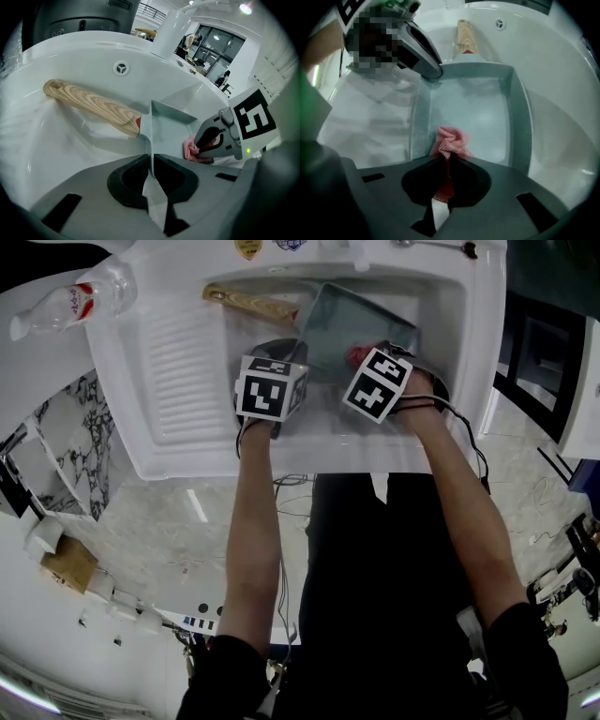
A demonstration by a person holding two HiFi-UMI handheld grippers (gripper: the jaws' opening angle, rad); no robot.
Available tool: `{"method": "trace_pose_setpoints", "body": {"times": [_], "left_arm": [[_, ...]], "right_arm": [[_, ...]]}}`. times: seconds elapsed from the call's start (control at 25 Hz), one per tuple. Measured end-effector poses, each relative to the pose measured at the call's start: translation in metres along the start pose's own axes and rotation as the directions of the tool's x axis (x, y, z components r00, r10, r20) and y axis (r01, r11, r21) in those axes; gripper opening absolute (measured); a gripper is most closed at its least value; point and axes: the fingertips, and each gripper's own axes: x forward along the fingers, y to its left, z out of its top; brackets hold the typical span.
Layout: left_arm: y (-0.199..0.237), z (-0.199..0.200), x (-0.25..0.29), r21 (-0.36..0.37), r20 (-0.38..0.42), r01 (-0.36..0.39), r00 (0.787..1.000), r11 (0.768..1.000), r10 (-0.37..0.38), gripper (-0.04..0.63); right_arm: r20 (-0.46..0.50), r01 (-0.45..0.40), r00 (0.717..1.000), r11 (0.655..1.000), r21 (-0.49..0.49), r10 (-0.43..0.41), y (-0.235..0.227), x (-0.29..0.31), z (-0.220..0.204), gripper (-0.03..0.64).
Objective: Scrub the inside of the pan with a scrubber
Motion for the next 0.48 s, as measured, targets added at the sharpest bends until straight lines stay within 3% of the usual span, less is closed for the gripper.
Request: {"method": "trace_pose_setpoints", "body": {"times": [0.12, 0.2, 0.32, 0.48], "left_arm": [[0.000, -0.001, 0.001, 0.002, 0.001, -0.003, 1.000, 1.000, 0.003, 0.061], [-0.001, -0.001, 0.003, 0.013, -0.002, -0.003, 1.000, 1.000, 0.003, 0.061], [0.000, -0.002, 0.002, 0.043, -0.016, -0.009, 1.000, 0.999, 0.010, 0.061], [-0.002, 0.000, 0.002, 0.052, -0.013, -0.005, 1.000, 0.999, 0.005, 0.061]], "right_arm": [[0.084, -0.085, 0.993, 0.994, 0.067, 0.079, 0.015, 0.000, 0.009, 0.043], [0.168, -0.106, 0.982, 0.988, 0.111, 0.087, 0.017, -0.003, 0.019, 0.043], [0.250, -0.092, 0.967, 0.986, 0.142, 0.054, 0.010, -0.004, 0.033, 0.043], [0.260, 0.000, 0.964, 0.983, 0.182, -0.048, -0.017, -0.008, 0.033, 0.043]]}}
